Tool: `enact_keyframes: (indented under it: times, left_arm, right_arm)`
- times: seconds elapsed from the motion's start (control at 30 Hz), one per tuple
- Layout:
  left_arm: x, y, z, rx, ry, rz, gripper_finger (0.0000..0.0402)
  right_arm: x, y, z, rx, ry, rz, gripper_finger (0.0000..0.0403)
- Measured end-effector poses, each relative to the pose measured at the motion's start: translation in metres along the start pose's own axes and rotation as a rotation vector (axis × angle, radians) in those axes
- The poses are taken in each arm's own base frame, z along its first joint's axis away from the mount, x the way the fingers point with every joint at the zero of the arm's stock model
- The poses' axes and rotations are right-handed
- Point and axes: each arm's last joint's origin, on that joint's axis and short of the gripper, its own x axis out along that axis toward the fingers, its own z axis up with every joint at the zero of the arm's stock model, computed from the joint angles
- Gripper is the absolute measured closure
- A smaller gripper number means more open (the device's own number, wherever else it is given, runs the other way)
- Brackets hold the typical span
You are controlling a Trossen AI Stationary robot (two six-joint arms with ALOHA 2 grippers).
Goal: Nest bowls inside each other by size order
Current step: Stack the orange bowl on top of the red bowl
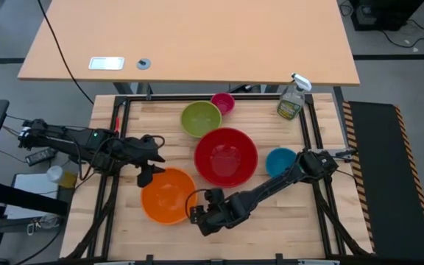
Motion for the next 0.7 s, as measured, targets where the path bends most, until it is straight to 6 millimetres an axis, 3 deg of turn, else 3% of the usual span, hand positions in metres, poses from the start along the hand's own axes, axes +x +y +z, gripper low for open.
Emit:
enact_keyframes:
  times: [0.17,0.33,0.7]
  left_arm:
    - [0.000,0.000,0.000,-0.005,0.001,0.001,0.0208]
    - [0.000,0.001,-0.001,-0.004,0.014,0.010,0.0208]
    - [0.000,0.000,-0.001,-0.003,0.007,0.007,0.0208]
  right_arm:
    - [0.000,0.013,-0.001,0.021,0.019,0.126,0.0148]
    - [0.001,0.017,0.011,0.074,-0.118,0.164,0.0151]
    - [0.009,0.011,0.045,0.050,-0.148,0.012,0.0151]
